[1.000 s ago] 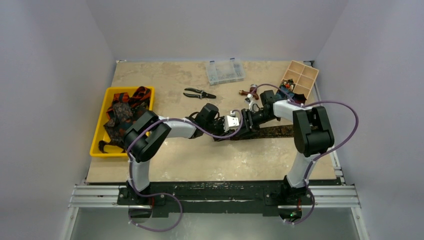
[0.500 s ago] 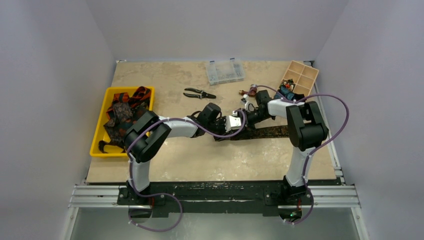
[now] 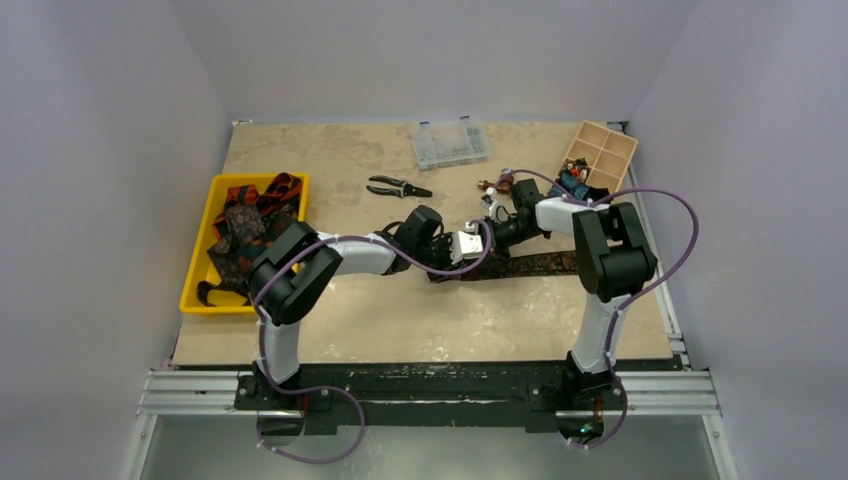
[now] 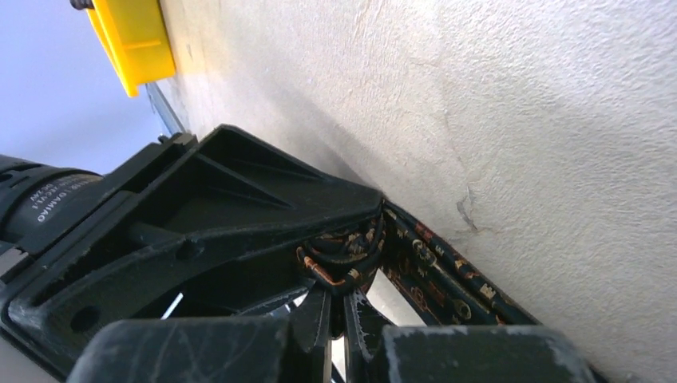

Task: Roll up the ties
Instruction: Roll the tie at the center of the board.

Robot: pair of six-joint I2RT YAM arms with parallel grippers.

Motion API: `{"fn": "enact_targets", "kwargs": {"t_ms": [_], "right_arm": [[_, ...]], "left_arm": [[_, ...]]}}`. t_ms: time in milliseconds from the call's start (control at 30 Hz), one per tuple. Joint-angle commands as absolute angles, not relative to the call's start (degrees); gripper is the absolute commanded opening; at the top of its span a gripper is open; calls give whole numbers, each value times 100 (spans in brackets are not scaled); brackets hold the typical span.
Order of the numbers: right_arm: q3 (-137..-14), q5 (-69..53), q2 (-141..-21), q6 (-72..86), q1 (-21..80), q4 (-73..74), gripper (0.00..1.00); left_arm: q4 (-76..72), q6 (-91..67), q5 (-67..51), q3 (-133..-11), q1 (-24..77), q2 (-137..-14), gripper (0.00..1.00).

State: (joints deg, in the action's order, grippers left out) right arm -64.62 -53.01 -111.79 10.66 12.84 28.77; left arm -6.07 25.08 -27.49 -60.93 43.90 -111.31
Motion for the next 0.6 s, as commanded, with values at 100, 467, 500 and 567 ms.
{"fn": "enact_targets", "kwargs": {"t_ms": [100,467,500,567], "right_arm": [[-6644,-4675,-11544,495,1056,3179,0],[-6811,-4172,-12168,44,743,3514,0],[-6819,-4157,-12180,34,747,3525,0],[-6828,-4152,-12201,28,744,3515,0]], "left_arm": [[-324,2401,-3211,-5626,4125,-11340,53],[-2958,1998,-4179,-5026,3997,-11419,63],[-3124,1898,-4236,-5039,3997,-11481,64],[-3500,1657,-4307,-5053,4003,-11621,65]]}}
